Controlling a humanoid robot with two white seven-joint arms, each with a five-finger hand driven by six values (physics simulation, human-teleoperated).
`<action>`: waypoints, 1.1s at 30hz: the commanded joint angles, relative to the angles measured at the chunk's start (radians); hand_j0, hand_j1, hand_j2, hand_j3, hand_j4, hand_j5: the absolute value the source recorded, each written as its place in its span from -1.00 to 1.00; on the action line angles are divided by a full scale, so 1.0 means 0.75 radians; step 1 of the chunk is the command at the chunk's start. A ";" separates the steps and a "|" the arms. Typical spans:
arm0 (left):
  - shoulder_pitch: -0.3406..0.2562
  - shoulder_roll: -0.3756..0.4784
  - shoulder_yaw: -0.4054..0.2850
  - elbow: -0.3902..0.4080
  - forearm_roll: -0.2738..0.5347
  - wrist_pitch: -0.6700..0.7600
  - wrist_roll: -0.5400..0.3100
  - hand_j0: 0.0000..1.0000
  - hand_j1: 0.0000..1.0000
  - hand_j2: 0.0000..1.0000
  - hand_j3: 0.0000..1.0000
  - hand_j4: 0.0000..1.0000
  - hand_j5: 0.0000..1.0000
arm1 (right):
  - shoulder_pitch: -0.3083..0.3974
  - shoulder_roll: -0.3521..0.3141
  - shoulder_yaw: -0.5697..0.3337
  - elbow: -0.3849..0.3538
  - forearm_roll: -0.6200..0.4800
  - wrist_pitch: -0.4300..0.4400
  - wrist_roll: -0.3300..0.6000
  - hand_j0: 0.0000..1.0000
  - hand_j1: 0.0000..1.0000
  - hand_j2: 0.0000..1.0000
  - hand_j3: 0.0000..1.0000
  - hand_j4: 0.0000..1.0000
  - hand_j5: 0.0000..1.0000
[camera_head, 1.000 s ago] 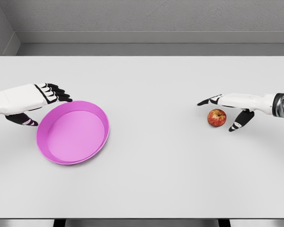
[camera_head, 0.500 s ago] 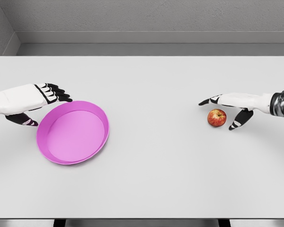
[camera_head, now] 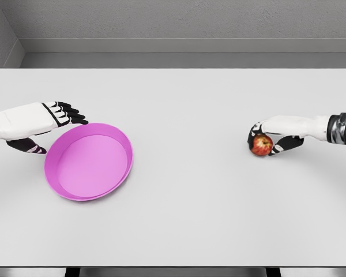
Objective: Put the apple on the plate with both arms
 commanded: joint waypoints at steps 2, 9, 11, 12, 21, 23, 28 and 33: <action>0.000 0.002 0.001 0.000 0.008 0.002 0.001 1.00 1.00 1.00 1.00 1.00 1.00 | 0.000 -0.001 -0.002 0.000 -0.025 -0.047 0.002 -0.38 -0.38 -0.38 -0.38 -0.38 -0.38; 0.000 0.002 0.001 0.000 0.008 0.002 0.001 1.00 1.00 1.00 1.00 1.00 1.00 | -0.082 0.113 0.124 -0.193 -0.092 -0.089 0.002 -0.37 -0.37 -0.37 -0.37 -0.37 -0.37; 0.000 0.002 0.001 0.000 0.008 0.002 0.001 1.00 1.00 1.00 1.00 1.00 1.00 | -0.123 0.209 0.186 -0.191 -0.090 -0.029 0.002 -0.36 -0.36 -0.36 -0.36 -0.36 -0.36; 0.000 0.002 0.001 0.000 0.008 0.002 0.001 1.00 1.00 1.00 1.00 1.00 1.00 | -0.131 0.236 0.186 -0.191 -0.090 -0.011 0.002 -0.35 -0.35 -0.35 -0.35 -0.35 -0.35; 0.000 0.002 0.001 0.000 0.008 0.002 0.001 1.00 1.00 1.00 1.00 1.00 1.00 | -0.162 0.259 0.143 -0.125 -0.090 0.000 0.002 0.86 0.86 0.86 0.86 0.86 0.86; 0.000 0.002 0.001 0.000 0.008 0.002 0.001 1.00 1.00 1.00 1.00 1.00 1.00 | -0.164 0.246 0.122 -0.125 -0.086 -0.004 0.002 1.00 1.00 1.00 1.00 1.00 1.00; 0.000 0.002 0.001 0.000 0.008 0.002 0.001 1.00 1.00 1.00 1.00 1.00 1.00 | -0.145 0.220 0.076 -0.125 -0.088 -0.019 0.002 1.00 1.00 1.00 1.00 1.00 1.00; -0.084 -0.033 -0.093 -0.006 0.008 0.002 0.001 1.00 1.00 1.00 1.00 1.00 1.00 | 0.188 0.091 -0.689 -0.101 -0.103 -0.089 0.002 1.00 1.00 1.00 1.00 1.00 1.00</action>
